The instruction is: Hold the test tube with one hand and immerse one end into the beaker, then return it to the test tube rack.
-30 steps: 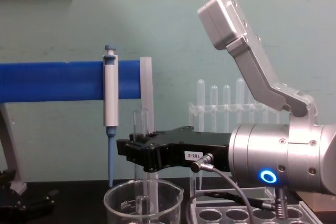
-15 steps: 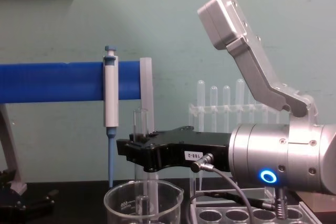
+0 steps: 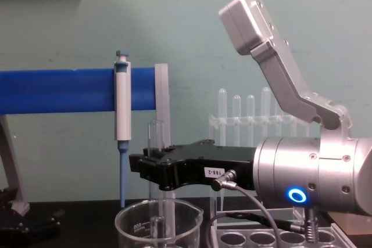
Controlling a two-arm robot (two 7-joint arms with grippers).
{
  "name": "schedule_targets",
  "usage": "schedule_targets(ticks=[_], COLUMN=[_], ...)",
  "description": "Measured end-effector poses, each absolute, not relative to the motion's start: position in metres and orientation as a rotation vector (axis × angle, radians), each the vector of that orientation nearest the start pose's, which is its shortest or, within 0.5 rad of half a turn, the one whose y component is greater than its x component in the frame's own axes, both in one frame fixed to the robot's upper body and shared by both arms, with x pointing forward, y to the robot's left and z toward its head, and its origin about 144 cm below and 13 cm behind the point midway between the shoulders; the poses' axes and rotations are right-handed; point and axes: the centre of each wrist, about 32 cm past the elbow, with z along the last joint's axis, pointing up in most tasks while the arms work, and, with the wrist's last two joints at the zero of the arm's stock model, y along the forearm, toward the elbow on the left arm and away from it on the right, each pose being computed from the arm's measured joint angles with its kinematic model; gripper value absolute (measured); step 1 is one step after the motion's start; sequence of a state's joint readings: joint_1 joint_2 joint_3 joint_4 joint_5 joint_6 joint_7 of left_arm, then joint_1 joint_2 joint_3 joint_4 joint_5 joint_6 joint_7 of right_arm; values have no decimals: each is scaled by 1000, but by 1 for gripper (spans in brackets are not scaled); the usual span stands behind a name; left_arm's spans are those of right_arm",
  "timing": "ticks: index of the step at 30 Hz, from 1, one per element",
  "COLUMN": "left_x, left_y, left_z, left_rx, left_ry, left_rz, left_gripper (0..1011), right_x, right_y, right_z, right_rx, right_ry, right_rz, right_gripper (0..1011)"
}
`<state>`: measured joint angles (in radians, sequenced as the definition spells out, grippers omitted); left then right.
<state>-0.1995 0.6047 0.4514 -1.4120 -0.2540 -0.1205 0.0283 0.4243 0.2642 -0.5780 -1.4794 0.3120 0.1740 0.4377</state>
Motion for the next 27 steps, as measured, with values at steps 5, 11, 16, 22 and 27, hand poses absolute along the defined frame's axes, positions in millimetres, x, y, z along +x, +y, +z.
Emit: schedule_targets(ticks=[5,11,16,22,27], left_x=[489,489,489,489,489], left_y=[310,310,310,310,310], left_z=[1140,1140,1140,1140,1140], left_rx=[304,304,304,304,304], left_ry=[-285,-285,-285,-285,-285], left_rz=[1248,1248,1248,1248,1248], left_gripper=[1000,1000,1000,1000,1000], right_x=[530,530,530,530,530], right_y=[-141,-141,-141,-141,-141], right_z=[1221,1221,1221,1221,1221], right_rx=[-118,-118,-118,-118,-118], right_ry=[-69,-69,-70,-69,-69], right_rz=[-622,-622,-622,-622,-622], right_gripper=[224,225,224,224,224])
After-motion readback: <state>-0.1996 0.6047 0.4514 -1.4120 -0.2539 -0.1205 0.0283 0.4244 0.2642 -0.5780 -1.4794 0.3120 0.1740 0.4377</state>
